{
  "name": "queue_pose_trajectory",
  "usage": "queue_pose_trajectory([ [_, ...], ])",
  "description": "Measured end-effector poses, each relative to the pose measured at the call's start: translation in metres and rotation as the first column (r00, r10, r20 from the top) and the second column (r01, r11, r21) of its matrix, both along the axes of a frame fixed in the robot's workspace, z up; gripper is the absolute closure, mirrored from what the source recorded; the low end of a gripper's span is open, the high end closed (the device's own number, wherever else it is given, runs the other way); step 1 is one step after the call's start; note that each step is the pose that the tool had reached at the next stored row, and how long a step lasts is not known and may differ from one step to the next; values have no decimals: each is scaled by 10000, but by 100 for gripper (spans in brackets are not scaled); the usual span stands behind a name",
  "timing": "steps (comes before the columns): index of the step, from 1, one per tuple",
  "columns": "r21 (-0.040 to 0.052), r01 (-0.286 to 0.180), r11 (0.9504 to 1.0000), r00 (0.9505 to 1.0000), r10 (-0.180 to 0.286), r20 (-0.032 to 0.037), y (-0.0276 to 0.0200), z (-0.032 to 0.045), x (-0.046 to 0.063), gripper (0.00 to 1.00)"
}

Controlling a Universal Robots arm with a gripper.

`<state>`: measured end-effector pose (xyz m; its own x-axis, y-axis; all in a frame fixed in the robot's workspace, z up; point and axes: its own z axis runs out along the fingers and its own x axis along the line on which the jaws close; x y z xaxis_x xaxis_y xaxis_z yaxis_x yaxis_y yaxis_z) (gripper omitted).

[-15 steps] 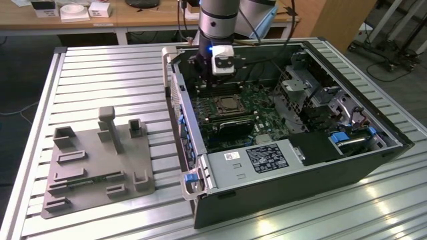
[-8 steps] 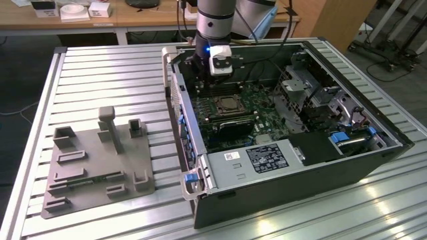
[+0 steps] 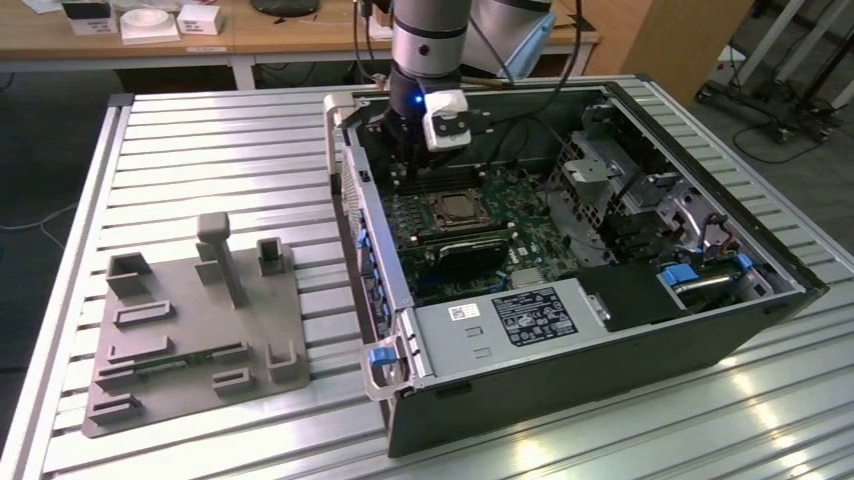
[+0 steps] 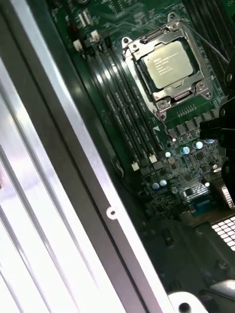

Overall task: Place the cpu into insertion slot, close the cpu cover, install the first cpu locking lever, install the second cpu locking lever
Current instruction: 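Install the first cpu locking lever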

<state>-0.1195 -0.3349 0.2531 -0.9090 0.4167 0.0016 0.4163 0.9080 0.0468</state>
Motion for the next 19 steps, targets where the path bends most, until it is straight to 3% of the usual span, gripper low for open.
queue_pose_trajectory([
  [3, 0, -546, 9985, 9985, 546, 0, 0, 0, 0, 90],
  [7, 0, -1197, 9928, 9928, 1197, 1, 0, -1, 0, 90],
  [19, 1, -1249, 9922, 9922, 1249, 1, 0, -1, 0, 90],
])
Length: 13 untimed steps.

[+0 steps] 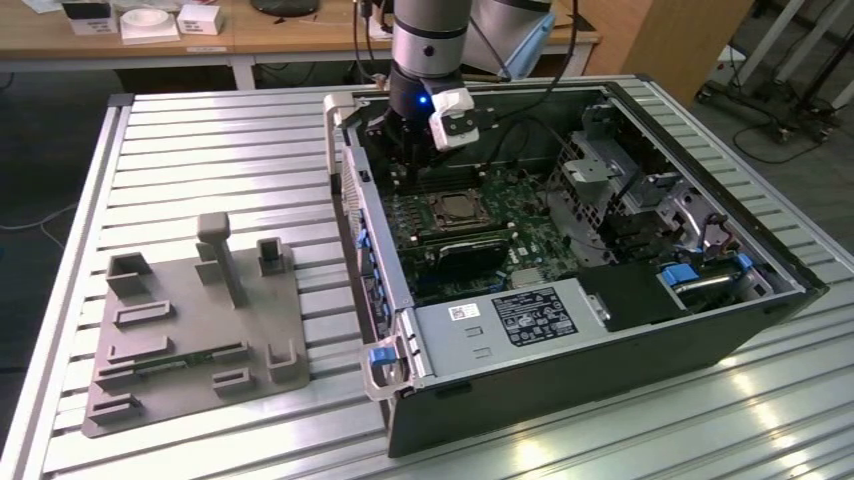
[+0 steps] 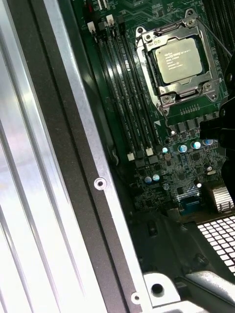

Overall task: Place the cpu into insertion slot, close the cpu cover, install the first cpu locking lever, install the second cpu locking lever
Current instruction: 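Install the first cpu locking lever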

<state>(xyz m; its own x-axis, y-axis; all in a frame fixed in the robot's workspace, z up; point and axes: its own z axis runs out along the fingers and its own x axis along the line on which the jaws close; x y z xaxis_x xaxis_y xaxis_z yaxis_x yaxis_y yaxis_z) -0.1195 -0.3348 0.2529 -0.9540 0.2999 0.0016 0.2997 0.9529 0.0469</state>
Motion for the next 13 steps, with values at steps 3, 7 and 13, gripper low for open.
queue_pose_trajectory([
  [3, 0, -8, 10000, 10000, 8, 0, 0, 0, 0, 90],
  [7, -1, -478, 9989, 9989, 478, -1, 0, 0, 0, 90],
  [13, 27, -853, 9964, 9964, 853, 3, 2, 23, 0, 90],
])
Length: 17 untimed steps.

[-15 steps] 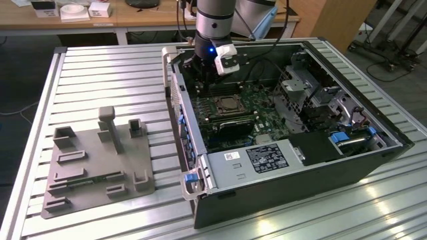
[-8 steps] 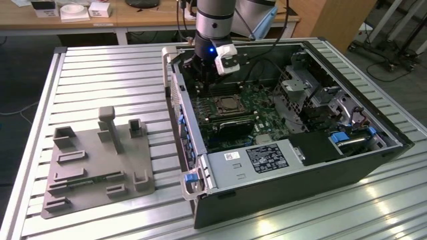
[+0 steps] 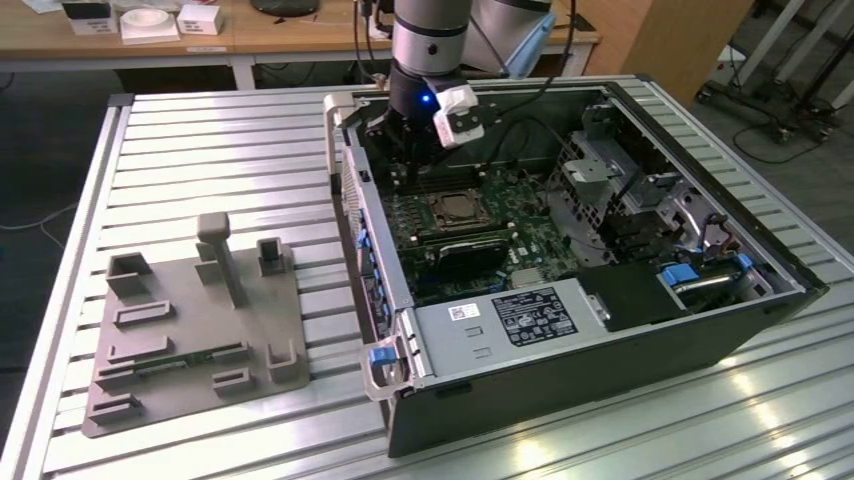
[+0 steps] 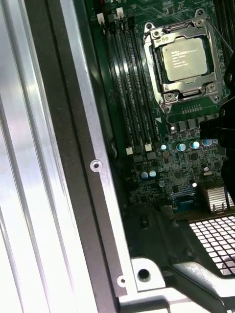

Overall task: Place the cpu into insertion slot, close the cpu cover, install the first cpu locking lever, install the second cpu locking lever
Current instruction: 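Install the first cpu locking lever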

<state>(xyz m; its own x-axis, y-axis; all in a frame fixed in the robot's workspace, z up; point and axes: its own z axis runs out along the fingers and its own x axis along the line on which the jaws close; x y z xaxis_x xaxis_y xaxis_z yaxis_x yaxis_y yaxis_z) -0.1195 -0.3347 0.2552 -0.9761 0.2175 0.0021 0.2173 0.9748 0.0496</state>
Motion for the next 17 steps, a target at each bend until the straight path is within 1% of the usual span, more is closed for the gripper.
queue_pose_trajectory([
  [4, 11, -97, 10000, 10000, 97, 0, 14, 12, 0, 90],
  [11, 11, -483, 9988, 9988, 483, 0, 74, 12, -1, 90],
  [17, 10, -564, 9984, 9984, 564, -1, 130, 13, -11, 90],
])
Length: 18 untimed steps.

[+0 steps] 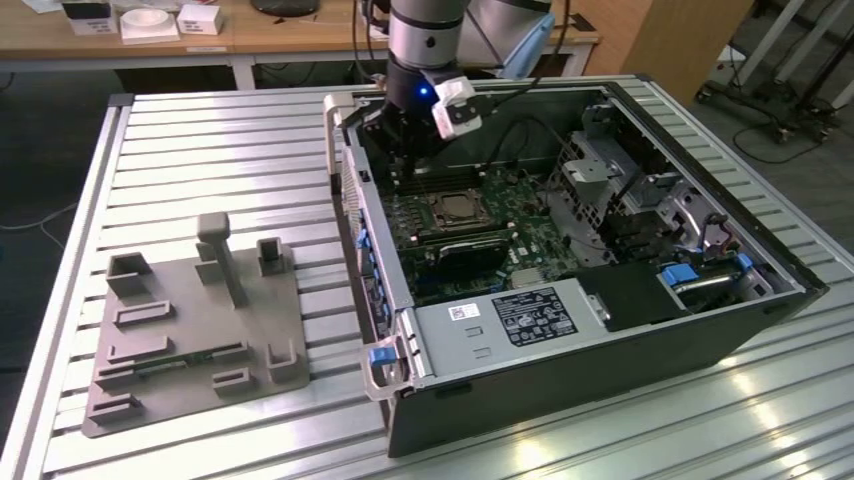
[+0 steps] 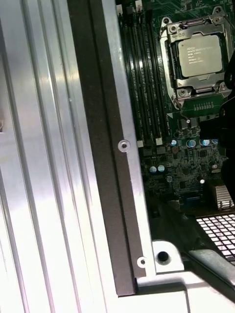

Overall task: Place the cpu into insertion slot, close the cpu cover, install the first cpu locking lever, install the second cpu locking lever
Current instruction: 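Install the first cpu locking lever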

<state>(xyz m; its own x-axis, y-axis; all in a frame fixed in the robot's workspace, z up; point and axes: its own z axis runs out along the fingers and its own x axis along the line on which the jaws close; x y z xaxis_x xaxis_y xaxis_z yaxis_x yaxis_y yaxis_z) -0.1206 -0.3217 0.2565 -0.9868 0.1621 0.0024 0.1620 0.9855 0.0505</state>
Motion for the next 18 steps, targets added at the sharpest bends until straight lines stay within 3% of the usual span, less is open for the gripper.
queue_pose_trajectory([
  [11, 0, -97, 10000, 10000, 97, 0, 53, -1, 4, 90],
  [18, 0, -572, 9984, 9984, 572, 0, 59, -3, 9, 90],
])
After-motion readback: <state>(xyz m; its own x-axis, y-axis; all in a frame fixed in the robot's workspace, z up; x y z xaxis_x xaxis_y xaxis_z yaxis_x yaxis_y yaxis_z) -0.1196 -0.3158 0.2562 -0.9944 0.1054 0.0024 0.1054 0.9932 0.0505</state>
